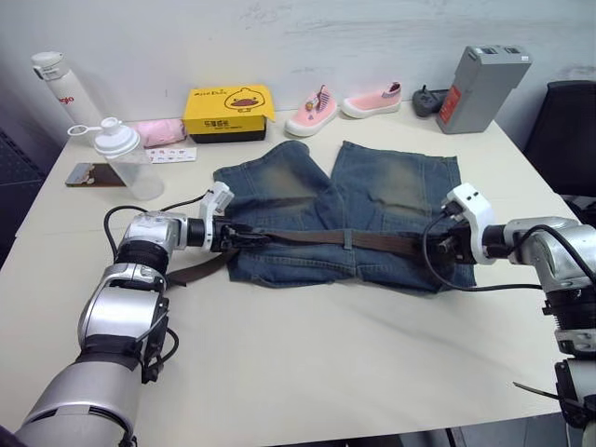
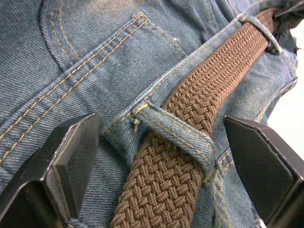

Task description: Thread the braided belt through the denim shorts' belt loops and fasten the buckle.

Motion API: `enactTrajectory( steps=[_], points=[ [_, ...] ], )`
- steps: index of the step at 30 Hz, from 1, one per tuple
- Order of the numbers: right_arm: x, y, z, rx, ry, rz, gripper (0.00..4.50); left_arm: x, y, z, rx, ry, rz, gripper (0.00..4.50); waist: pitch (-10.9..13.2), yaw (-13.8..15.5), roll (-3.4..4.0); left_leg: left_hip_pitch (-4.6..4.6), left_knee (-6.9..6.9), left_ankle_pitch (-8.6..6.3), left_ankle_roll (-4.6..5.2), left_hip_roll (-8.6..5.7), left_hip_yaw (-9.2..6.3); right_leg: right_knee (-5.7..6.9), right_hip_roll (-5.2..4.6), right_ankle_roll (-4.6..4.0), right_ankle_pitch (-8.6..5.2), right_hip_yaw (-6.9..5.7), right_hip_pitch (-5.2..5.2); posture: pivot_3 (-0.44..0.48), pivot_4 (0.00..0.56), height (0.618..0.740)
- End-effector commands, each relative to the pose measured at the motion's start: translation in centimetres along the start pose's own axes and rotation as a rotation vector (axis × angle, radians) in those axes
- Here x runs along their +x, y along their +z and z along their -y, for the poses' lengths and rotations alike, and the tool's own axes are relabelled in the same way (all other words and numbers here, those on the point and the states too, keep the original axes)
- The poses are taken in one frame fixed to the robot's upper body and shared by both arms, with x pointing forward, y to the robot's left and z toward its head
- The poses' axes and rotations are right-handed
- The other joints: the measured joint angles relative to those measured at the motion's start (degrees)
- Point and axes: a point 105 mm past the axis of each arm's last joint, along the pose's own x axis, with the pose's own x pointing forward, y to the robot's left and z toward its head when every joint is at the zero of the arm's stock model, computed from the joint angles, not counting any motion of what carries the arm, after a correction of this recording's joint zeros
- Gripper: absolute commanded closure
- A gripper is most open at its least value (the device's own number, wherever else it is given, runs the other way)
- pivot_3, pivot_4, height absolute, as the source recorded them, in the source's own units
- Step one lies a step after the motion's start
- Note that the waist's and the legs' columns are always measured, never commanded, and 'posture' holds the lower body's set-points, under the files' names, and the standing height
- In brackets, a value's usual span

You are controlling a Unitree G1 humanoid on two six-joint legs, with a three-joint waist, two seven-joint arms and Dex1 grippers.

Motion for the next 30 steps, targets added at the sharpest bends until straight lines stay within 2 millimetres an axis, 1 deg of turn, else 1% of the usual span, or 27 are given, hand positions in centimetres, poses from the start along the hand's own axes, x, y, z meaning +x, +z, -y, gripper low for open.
enactTrajectory(
  steps=[1, 2, 5, 10, 11, 12, 16, 18, 20, 22, 26, 28, 29, 30],
  points=[
    [-0.8, 1.0, -0.3, -0.019, -0.01, 0.044, 4.49, 0.3, -3.0, -0.7, -0.052, 0.038, -0.107, 0.0, 0.0, 0.0, 0.0, 0.0, 0.0, 0.0, 0.0, 0.0, 0.0, 0.0, 0.0, 0.0, 0.0, 0.0, 0.0, 0.0, 0.15, 0.739],
    [-0.8, 1.1, -0.4, -0.02, -0.011, 0.045, 4.49, 0.4, -3.1, -0.6, -0.053, 0.032, -0.114, 0.0, 0.0, 0.0, 0.01, 0.01, 0.0, 0.0, 0.01, 0.0, 0.01, 0.0, 0.0, 0.0, 0.0, 0.03, 0.01, 0.0, 0.15, 0.739],
    [-0.8, 1.3, -0.5, -0.022, -0.014, 0.052, 4.49, 0.5, -3.4, -0.4, -0.035, 0.005, -0.127, 0.76, 0.0, 0.0, 0.03, 0.05, 0.0, 0.0, 0.01, 0.0, 0.05, 0.01, 0.0, 0.0, 0.0, 0.06, 0.02, 0.0, 0.15, 0.739],
    [-0.8, 1.4, -0.5, -0.022, -0.017, 0.053, 4.49, 0.4, -3.4, -0.1, 0.006, -0.018, -0.137, 2.73, 0.0, 0.2, 0.02, 0.05, 0.0, -0.01, 0.02, 0.0, 0.11, 0.01, 0.0, 0.0, 0.0, 0.11, 0.0, 0.0, 0.15, 0.739],
    [-0.7, 1.4, -0.5, -0.021, -0.018, 0.054, 4.49, 0.3, -3.4, -0.1, 0.009, -0.022, -0.137, 3.22, 0.0, 0.2, 0.02, 0.05, 0.01, -0.01, 0.02, 0.0, 0.12, 0.01, 0.0, 0.0, 0.0, 0.11, 0.0, 0.0, 0.15, 0.739],
    [-0.7, 1.4, -0.4, -0.022, -0.022, 0.054, 4.49, 0.3, -3.3, -0.1, 0.013, -0.021, -0.134, 3.53, 0.0, 0.2, 0.02, 0.05, 0.01, -0.01, 0.03, 0.0, 0.13, 0.01, 0.0, 0.0, 0.0, 0.11, 0.0, 0.0, 0.15, 0.739],
    [-0.5, 1.5, 0.0, -0.023, -0.039, 0.057, 4.49, 0.4, -2.4, -0.1, 0.041, -0.014, -0.094, 3.57, 0.0, 0.2, 0.02, 0.05, 0.01, -0.03, 0.05, 0.0, 0.15, 0.02, 0.0, 0.0, 0.0, 0.13, 0.0, 0.0, 0.15, 0.739],
    [-0.5, 1.8, 0.3, -0.035, -0.06, 0.066, 4.49, 0.5, -1.5, -0.1, 0.078, 0.001, -0.068, 3.57, 0.0, 0.2, 0.01, 0.05, 0.01, -0.03, 0.05, 0.0, 0.15, 0.02, 0.0, 0.0, 0.0, 0.14, 0.0, 0.0, 0.15, 0.739],
    [-0.4, 2.6, 1.2, -0.055, -0.11, 0.09, 4.49, 0.7, -0.4, -0.2, 0.108, 0.028, -0.031, 3.57, 0.0, 0.3, 0.01, 0.04, 0.01, -0.03, 0.05, 0.0, 0.15, 0.02, 0.0, 0.0, 0.01, 0.14, 0.0, 0.0, 0.15, 0.739],
    [-0.4, 3.4, 2.4, -0.078, -0.176, 0.115, 4.49, 0.8, 0.8, -0.4, 0.183, 0.067, 0.006, 3.57, 0.0, 0.4, -0.01, 0.05, 0.03, -0.03, 0.05, 0.0, 0.14, 0.04, 0.0, 0.0, 0.04, 0.16, 0.0, 0.0, 0.15, 0.739],
    [-0.4, 6.3, 4.6, -0.115, -0.298, 0.23, 4.49, 0.6, 5.2, -1.6, 0.368, 0.293, 0.148, 3.57, 0.1, 0.4, -0.12, 0.0, 0.07, -0.03, 0.05, -0.01, 0.14, 0.05, -0.01, 0.0, 0.14, 0.17, -0.04, 0.0, 0.15, 0.739],
    [-0.7, 7.6, 5.6, -0.155, -0.364, 0.281, 4.49, 0.4, 8.0, -0.9, 0.479, 0.323, 0.251, 3.57, 0.1, 0.3, -0.17, -0.14, 0.09, -0.02, 0.03, 0.0, 0.11, 0.03, -0.01, -0.01, 0.2, 0.16, -0.19, 0.0, 0.15, 0.739],
    [-0.9, 7.9, 5.9, -0.166, -0.38, 0.295, 4.49, 0.3, 8.7, -0.6, 0.506, 0.324, 0.28, 3.57, 0.1, 0.4, -0.16, -0.25, 0.1, -0.02, 0.03, -0.01, 0.11, 0.03, -0.01, -0.01, 0.2, 0.16, -0.28, 0.0, 0.15, 0.739],
    [-1.3, 8.5, 5.9, -0.17, -0.387, 0.339, 4.49, -0.1, 9.8, -0.2, 0.526, 0.331, 0.337, 3.57, 0.1, 0.4, -0.16, -0.43, 0.15, 0.0, 0.05, -0.01, 0.11, 0.03, -0.01, -0.01, 0.21, 0.16, -0.42, 0.0, 0.15, 0.739]
  ],
)
